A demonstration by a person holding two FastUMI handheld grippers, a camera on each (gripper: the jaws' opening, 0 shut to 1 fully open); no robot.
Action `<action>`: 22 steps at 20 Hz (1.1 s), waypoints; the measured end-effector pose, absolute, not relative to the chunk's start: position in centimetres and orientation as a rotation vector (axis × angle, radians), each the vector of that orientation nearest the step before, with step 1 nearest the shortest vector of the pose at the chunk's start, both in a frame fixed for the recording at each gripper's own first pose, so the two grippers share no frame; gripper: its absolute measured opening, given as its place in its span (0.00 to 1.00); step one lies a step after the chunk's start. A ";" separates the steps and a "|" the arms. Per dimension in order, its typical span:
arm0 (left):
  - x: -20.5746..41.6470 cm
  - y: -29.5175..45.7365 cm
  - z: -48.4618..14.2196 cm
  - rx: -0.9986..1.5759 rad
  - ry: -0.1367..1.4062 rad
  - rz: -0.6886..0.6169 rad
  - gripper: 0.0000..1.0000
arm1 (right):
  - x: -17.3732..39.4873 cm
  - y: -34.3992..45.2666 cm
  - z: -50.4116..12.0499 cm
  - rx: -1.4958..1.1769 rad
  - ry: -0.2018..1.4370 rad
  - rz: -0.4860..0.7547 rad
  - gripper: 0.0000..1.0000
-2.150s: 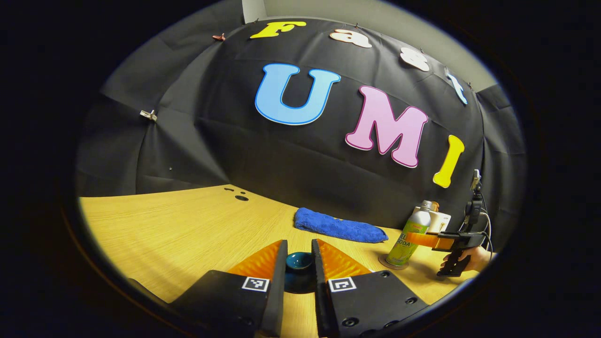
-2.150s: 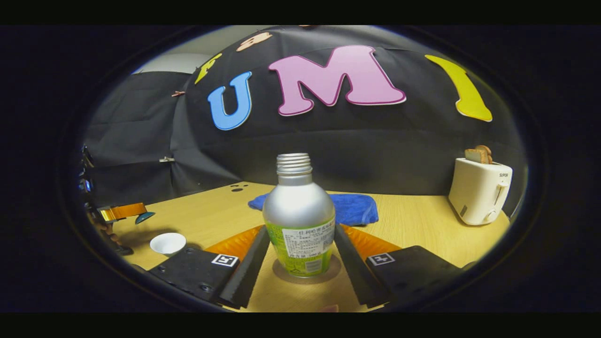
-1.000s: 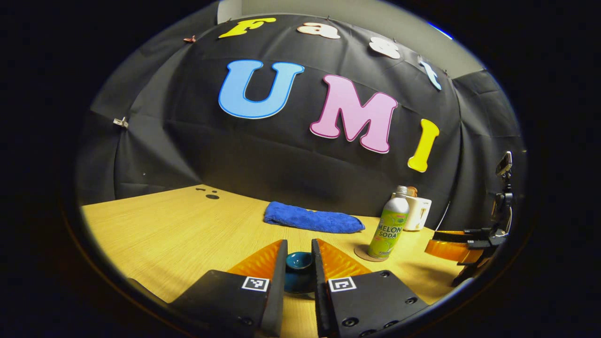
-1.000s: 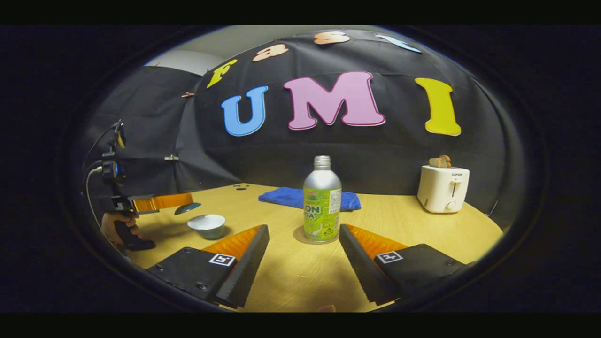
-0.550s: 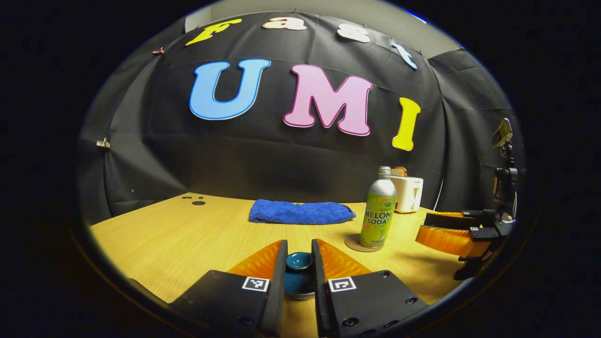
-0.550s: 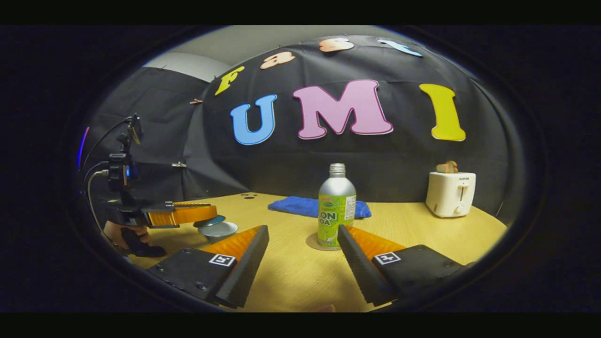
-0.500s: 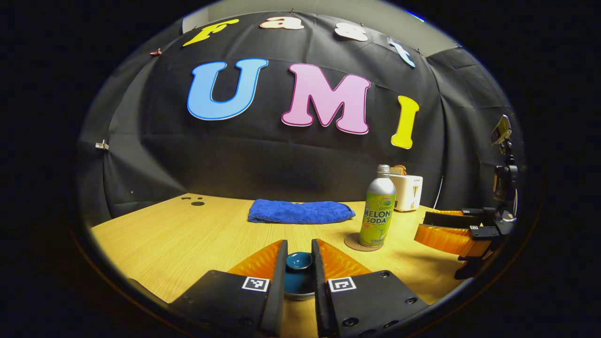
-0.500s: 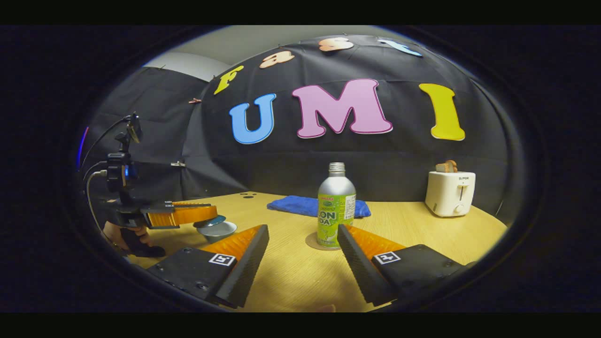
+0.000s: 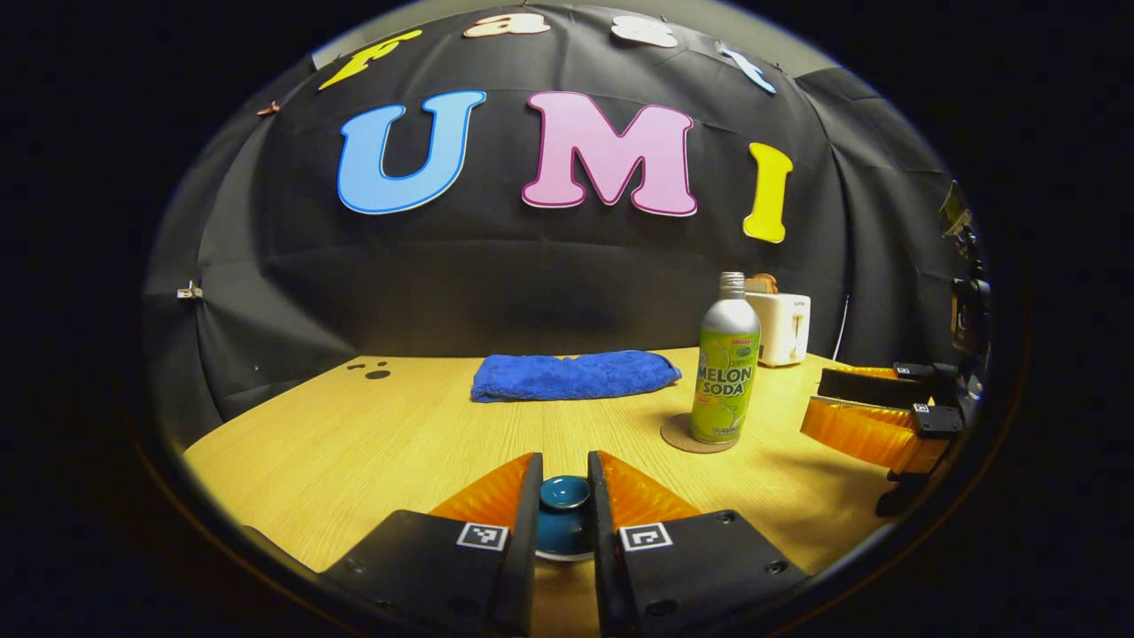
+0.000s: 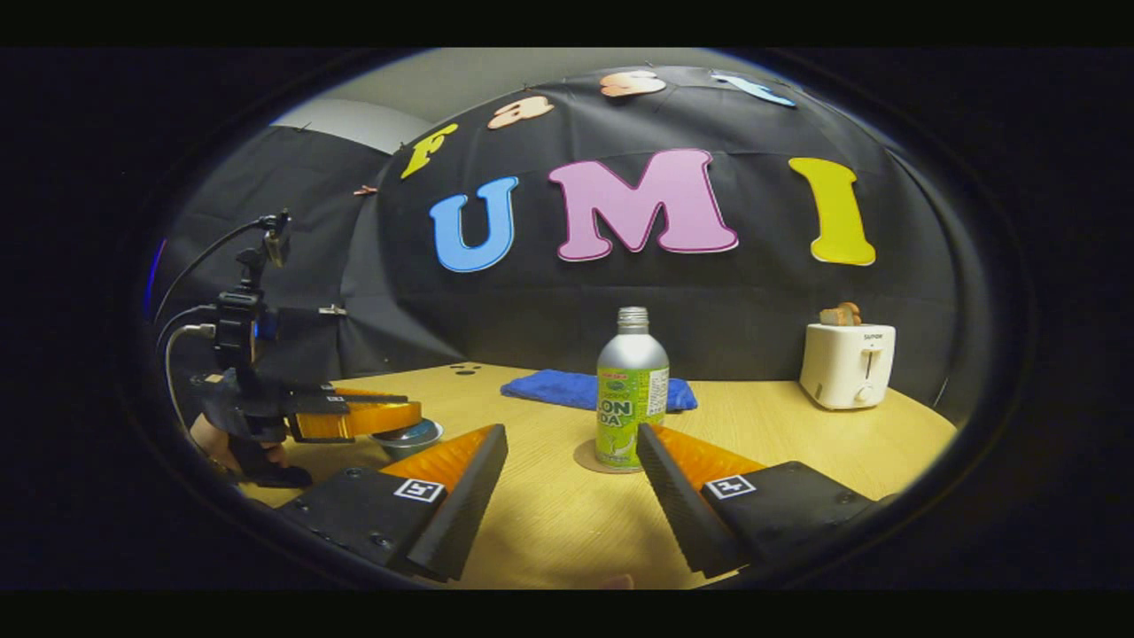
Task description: Open the teacup lid with one hand, grasp the water bottle and pour water into the teacup with the other hand; after pouring, place the water bottle on the coaster and then close the teacup lid.
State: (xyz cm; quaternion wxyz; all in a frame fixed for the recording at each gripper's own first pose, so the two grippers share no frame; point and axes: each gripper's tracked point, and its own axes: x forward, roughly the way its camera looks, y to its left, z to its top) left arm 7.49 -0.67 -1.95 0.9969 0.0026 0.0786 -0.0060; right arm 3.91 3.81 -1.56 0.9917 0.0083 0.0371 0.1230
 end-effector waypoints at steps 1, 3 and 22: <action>7.5 -0.8 -2.2 0.009 0.165 -0.015 0.31 | 3.9 3.8 -1.6 0.016 0.075 0.247 0.91; 7.7 -0.9 -2.3 0.019 0.179 -0.018 0.31 | 3.9 3.9 -1.6 0.017 0.074 0.250 0.91; 6.1 0.6 -0.4 -0.001 0.036 0.089 0.72 | 3.8 4.0 -1.7 0.016 0.076 0.251 0.91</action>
